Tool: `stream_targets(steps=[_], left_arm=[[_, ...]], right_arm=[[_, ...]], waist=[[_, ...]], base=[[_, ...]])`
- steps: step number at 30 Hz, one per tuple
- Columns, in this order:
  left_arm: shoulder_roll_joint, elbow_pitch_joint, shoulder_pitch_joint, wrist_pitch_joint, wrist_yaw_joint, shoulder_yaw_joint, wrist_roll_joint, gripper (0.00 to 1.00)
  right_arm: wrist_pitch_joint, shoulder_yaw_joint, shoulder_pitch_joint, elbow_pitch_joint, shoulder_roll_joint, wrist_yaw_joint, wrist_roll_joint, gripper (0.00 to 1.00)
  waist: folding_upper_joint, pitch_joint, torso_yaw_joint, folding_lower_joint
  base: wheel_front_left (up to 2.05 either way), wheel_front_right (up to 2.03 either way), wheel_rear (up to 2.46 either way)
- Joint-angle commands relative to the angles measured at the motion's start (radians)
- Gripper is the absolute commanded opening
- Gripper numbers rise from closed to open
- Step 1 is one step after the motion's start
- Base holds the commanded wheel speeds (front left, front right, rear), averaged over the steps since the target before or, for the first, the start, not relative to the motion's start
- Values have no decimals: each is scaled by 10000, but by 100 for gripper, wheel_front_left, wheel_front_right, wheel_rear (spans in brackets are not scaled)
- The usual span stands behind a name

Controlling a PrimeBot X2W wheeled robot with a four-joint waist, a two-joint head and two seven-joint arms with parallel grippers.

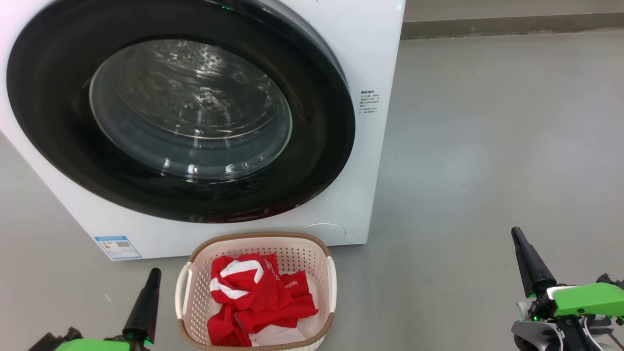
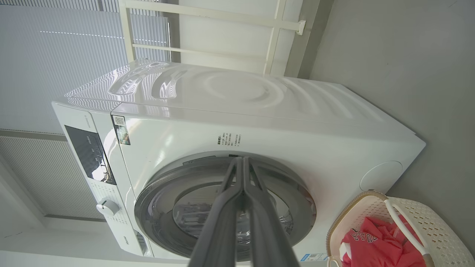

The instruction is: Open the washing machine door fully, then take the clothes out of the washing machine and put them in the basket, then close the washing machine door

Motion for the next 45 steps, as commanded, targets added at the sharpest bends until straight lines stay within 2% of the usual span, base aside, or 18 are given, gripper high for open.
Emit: stream_targets(steps=[1,45], left_arm=[[77,-263,-390,32,4,356,-67,0],[77,-264,-390,32,4,355,-68,0]], right_arm=[[64,157,-414,-303,-154,4,-10,0],[66,154,-414,-303,-152,4,-13,0]], waist=[[0,0,0,0],[0,0,0,0]], base=[[0,0,0],[0,0,0]])
